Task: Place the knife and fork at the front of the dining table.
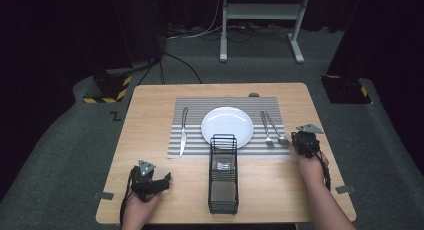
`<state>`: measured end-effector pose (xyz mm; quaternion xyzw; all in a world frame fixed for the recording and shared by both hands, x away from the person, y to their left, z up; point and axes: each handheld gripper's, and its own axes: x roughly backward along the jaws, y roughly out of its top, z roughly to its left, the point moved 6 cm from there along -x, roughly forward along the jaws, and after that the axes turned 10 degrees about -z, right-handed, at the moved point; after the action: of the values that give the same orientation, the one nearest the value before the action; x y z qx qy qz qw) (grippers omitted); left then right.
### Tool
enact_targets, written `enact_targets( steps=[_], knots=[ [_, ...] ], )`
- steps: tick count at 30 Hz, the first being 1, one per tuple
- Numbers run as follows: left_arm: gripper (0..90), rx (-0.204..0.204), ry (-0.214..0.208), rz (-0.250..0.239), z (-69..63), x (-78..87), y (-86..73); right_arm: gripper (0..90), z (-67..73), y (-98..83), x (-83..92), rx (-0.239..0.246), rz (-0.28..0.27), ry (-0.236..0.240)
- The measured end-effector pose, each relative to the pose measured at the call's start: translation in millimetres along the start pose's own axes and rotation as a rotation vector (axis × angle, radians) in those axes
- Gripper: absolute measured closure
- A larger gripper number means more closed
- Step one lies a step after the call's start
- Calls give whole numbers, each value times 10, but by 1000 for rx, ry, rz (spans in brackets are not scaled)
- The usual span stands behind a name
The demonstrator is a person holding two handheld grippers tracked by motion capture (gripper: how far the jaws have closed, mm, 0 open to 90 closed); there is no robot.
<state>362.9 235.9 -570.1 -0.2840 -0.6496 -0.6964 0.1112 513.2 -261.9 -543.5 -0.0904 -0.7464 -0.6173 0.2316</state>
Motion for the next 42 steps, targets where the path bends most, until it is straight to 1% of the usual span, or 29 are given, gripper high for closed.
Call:
enact_targets(
  steps=[3,7,17,19,20,22,24,25,27,29,32,35,39,41,42],
  knots=[
    [152,0,0,0,0,0,0,890,9,-62,-23,-1,20,9],
    [152,0,0,-1,1,0,0,890,76,-129,-47,18,45,19],
    [153,-1,0,0,1,0,0,878,216,-155,56,34,27,51],
    [152,-1,0,0,1,0,0,836,216,-129,87,33,8,44],
    [153,1,0,-2,0,-1,1,810,209,-86,104,34,-17,39],
    [152,-1,0,0,1,0,0,763,207,-4,99,34,-32,39],
    [152,1,0,-1,0,-1,1,722,221,104,58,20,-51,44],
    [152,1,0,-2,0,-1,1,708,238,151,17,11,-48,52],
    [152,2,-1,-2,0,-2,1,710,279,213,-93,7,-32,61],
    [153,2,-1,-3,0,-2,1,715,321,242,-208,-15,-7,87],
    [152,2,-1,-3,0,-2,1,733,371,254,-349,-26,29,103],
    [153,2,-2,-3,1,-2,1,759,411,236,-445,-34,69,110],
    [153,3,-2,-3,1,-1,1,793,435,204,-514,-45,105,114],
    [153,1,-1,-3,2,-1,1,817,440,199,-527,-44,108,111],
    [153,3,-2,-3,1,-1,1,844,442,201,-527,-44,110,104]
  ],
)
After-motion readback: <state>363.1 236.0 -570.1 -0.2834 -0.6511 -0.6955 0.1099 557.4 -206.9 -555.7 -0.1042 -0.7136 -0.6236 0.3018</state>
